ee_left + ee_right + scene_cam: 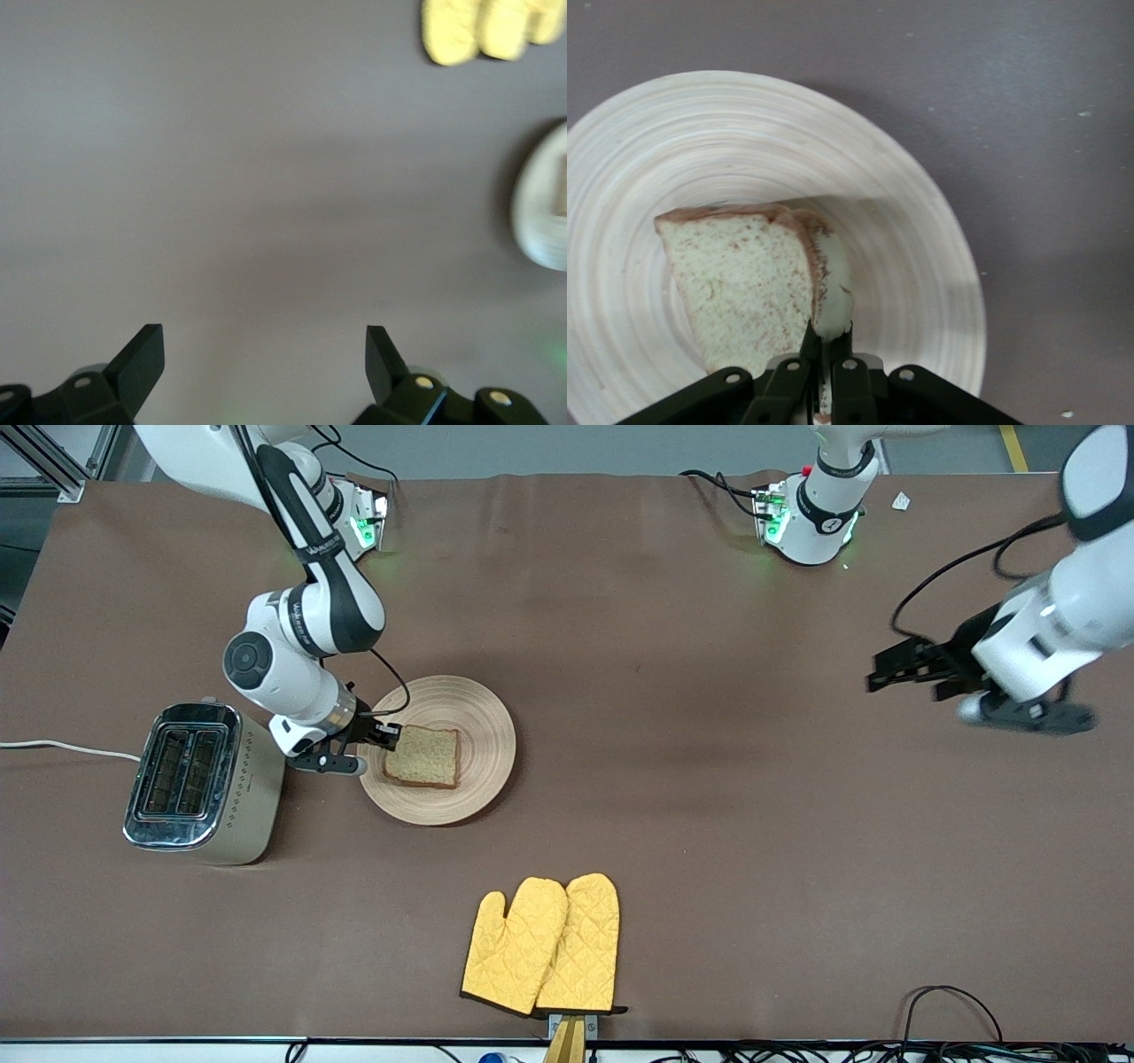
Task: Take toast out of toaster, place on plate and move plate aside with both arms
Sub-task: 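Lay the bread on the plate while the left gripper reaches toward it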
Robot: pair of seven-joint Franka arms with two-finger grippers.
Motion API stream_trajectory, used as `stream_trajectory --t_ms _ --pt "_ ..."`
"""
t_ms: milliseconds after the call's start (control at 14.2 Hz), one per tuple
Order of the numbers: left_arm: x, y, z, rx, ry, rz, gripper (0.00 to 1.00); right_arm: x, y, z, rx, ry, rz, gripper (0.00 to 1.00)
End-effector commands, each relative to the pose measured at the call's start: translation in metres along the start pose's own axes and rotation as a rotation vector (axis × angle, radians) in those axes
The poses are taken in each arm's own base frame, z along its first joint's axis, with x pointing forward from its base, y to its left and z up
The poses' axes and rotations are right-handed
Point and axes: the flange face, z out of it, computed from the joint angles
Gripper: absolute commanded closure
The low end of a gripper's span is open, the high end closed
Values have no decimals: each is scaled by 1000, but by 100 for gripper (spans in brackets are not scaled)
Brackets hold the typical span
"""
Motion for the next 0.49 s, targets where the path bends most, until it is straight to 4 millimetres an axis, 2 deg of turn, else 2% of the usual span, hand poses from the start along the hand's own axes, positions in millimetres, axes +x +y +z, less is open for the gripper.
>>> stream_trajectory --t_ms 0,70,211,282,423 --pt "37 29 67 -166 -82 -119 0 -9 8 -3 18 -1 4 4" --pt "47 44 91 -188 -81 -135 0 -9 9 -4 17 -7 7 0" --pt "63 78 143 -236 -87 -140 0 -6 16 -11 20 -6 22 0" --pt "75 83 178 -292 -119 -175 0 0 26 -22 29 10 36 0" --pt "87 110 238 -421 -163 -240 0 11 46 -54 46 11 59 0"
